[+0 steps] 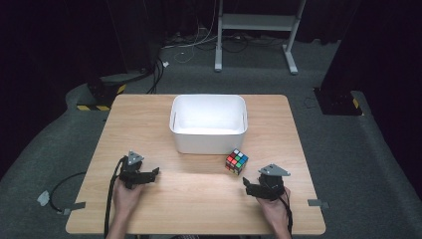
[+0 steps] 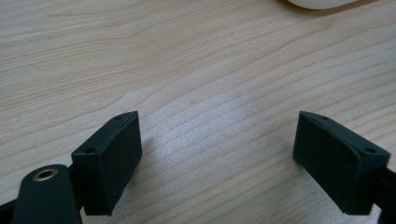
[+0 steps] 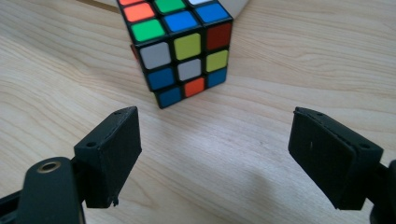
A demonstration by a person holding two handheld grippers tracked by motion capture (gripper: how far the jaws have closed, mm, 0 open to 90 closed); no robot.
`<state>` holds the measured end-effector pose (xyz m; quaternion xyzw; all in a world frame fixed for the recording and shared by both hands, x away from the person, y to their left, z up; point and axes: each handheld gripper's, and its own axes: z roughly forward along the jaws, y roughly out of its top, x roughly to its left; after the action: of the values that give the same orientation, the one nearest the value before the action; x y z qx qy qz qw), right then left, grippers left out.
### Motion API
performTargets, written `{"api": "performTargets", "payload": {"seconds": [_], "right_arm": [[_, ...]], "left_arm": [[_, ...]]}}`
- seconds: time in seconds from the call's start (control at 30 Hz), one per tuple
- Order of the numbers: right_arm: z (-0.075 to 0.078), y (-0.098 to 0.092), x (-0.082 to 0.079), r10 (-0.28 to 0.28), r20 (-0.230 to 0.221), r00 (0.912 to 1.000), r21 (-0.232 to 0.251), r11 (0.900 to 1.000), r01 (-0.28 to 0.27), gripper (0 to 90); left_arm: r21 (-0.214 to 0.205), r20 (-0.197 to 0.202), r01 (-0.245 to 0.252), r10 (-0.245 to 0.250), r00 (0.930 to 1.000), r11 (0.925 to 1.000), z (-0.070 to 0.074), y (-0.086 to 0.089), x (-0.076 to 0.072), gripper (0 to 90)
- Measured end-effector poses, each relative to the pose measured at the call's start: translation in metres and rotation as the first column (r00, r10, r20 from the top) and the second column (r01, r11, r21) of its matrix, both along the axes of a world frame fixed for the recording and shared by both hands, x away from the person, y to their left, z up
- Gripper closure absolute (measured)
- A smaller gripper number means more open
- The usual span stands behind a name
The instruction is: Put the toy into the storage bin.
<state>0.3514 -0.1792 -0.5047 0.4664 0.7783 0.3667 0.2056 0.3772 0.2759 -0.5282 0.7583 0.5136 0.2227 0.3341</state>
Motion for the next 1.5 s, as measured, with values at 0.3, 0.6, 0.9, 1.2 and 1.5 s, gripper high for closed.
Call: {"api": "performTargets", "payload": {"seconds": [0.3,0.6,0.9,1.2,1.5], "right_arm": [[-0.001,0.011,-0.002,0.05,0.003,0.9988,0.004,0.9987,-0.05,14.3],[0.0,0.016,-0.004,0.071,0.003,0.9975,0.014,0.9974,-0.071,13.2],[0.001,0.022,-0.001,0.072,0.012,0.9973,0.011,0.9974,-0.072,12.0],[0.003,0.027,0.007,0.05,0.024,0.9984,0.002,0.9987,-0.05,9.9],[0.006,0.028,0.015,0.047,0.036,0.9982,-0.001,0.9989,-0.047,9.9]], "left_arm": [[0.0,0.0,0.0,0.0,1.0,1.0,0.0,0.0,0.0,15.6],[0.0,0.0,0.0,0.0,1.0,1.0,0.0,0.0,0.0,15.6],[0.0,0.0,0.0,0.0,1.0,1.0,0.0,0.0,0.0,15.6],[0.0,0.0,0.0,0.0,1.0,1.0,0.0,0.0,0.0,15.6],[0.0,0.0,0.0,0.0,1.0,1.0,0.0,0.0,0.0,15.6]]}}
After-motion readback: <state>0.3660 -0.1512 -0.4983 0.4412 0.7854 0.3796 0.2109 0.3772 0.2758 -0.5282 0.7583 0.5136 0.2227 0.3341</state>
